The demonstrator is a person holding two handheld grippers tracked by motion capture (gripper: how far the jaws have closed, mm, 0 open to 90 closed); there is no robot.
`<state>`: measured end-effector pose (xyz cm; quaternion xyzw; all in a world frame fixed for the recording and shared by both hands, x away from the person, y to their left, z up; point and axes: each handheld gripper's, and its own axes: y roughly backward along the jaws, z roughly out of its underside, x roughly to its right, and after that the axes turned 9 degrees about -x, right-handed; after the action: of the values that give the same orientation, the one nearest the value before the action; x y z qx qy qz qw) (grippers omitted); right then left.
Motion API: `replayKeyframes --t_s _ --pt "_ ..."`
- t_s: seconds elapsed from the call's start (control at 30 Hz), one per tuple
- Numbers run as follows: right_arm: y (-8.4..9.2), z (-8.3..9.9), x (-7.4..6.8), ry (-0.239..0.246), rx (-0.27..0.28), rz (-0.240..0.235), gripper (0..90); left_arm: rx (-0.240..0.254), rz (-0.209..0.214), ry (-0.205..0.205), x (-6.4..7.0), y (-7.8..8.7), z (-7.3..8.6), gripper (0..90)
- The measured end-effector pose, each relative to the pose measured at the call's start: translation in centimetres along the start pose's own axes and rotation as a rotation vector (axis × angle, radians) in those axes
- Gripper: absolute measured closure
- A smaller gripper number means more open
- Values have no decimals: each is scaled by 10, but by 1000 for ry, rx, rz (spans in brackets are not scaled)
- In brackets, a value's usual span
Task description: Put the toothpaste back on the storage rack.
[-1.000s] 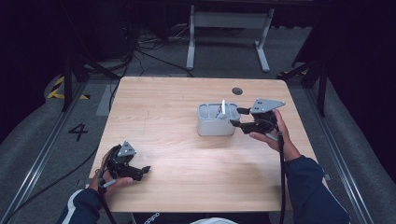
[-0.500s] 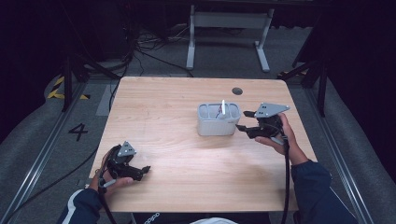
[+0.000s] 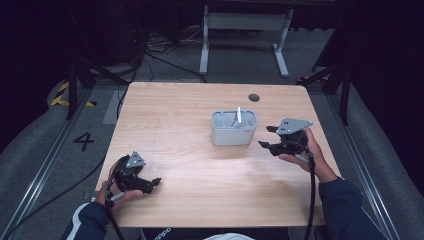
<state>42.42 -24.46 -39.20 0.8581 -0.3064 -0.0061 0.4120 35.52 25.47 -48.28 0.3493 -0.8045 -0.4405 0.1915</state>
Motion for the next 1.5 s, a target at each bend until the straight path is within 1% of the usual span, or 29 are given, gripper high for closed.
replayKeyframes --t_s 0.07,0.23,0.63,0.73,0.8,0.9,0.97,1.07,1.1,1.27,1.33,1.37,1.5 --pt "0 4 -1 -5 -11 -2 393 0 0 0 0 0 0 15" --pt "2 15 -2 -8 -36 11 393 0 0 1 0 0 0 15" --pt "8 42 -2 -38 -61 21 386 1 -3 1 0 0 0 15" --pt "9 48 -2 -43 -71 37 374 0 -2 1 0 0 0 14" --pt "10 52 -1 -56 -69 43 365 1 -3 2 0 0 0 14" --pt "12 60 -1 -82 -82 76 346 0 -1 2 0 0 0 14" --pt "13 64 0 -91 -81 77 340 0 -2 2 0 0 0 14" --pt "17 75 2 -130 -68 71 322 3 -4 3 0 0 0 14" --pt "17 75 2 -130 -68 71 322 0 -2 1 0 0 0 14" --pt "20 95 4 -206 -69 56 291 0 -1 2 0 0 0 14" --pt "21 102 4 -227 -71 58 281 1 -3 2 0 0 0 14" --pt "21 106 3 -245 -68 52 279 0 -1 2 0 0 0 14" --pt "22 120 -1 -280 -78 55 277 -3 2 10 0 0 0 13"
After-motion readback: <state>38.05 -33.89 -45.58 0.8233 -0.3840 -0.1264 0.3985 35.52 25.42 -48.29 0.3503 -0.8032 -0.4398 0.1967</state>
